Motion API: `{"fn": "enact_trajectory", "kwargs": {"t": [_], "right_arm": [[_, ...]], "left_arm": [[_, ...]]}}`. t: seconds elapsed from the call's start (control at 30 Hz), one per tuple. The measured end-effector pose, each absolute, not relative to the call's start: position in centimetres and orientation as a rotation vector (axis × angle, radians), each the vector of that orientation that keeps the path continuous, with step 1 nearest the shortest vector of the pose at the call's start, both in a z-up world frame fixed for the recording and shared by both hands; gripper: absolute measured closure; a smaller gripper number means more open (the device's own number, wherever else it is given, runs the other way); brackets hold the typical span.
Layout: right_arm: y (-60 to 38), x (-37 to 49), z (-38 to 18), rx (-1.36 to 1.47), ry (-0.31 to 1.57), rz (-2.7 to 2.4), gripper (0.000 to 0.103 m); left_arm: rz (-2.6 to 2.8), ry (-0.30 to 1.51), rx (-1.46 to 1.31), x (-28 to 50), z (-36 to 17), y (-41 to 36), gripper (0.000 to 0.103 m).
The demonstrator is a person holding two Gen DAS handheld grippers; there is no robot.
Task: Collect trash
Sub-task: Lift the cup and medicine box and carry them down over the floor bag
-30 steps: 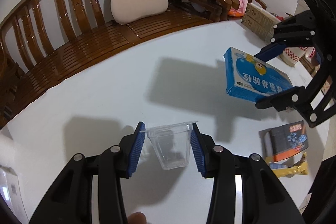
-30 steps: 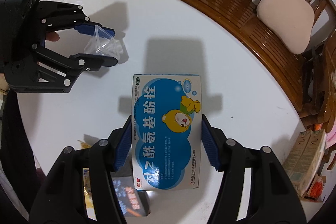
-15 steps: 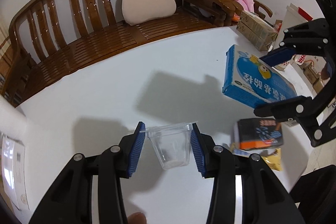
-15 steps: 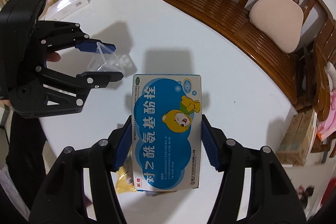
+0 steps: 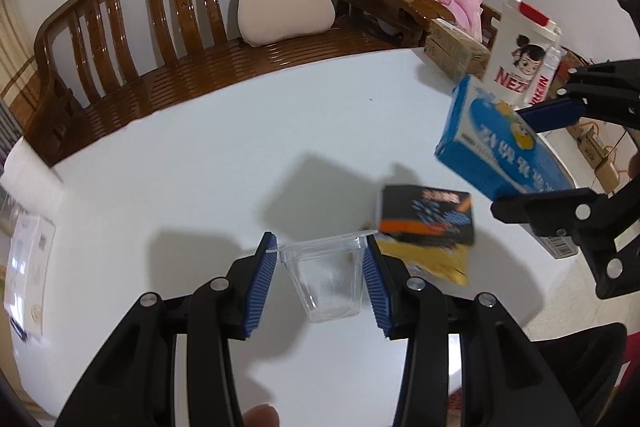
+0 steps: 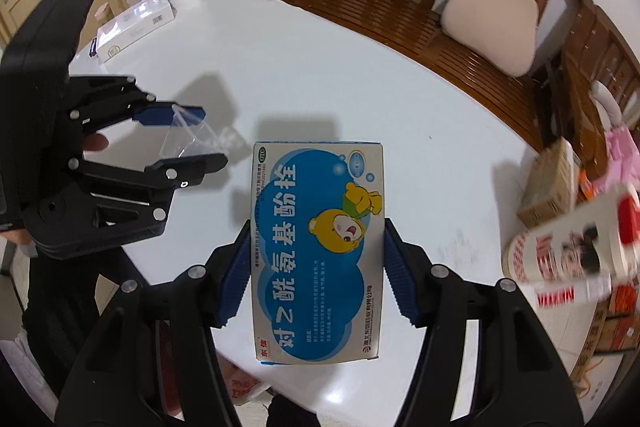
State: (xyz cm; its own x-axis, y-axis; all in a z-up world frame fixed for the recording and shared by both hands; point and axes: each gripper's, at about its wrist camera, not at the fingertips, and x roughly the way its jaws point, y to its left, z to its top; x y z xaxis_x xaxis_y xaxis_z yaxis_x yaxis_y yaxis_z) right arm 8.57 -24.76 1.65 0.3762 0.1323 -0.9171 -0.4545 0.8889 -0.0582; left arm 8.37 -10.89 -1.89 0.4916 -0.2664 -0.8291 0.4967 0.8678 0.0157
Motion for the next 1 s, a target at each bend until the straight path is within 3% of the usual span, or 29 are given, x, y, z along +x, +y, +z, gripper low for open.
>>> {"fn": "enact_trajectory", "kwargs": {"t": [0.57,1.0], "right_arm": [[-26.1,-5.3,2.5,-0.156,1.147,0.159,0.043],[-25.8,-14.2,-1.7,-0.066,1.191,0.09,0.044]], "left_arm": [[-0.501,0.956,0.227,-3.8,-2.4,-11.7,0.061],[-0.541,1.032,0.224,-11.3,-7.8,-12.6,0.061]]}}
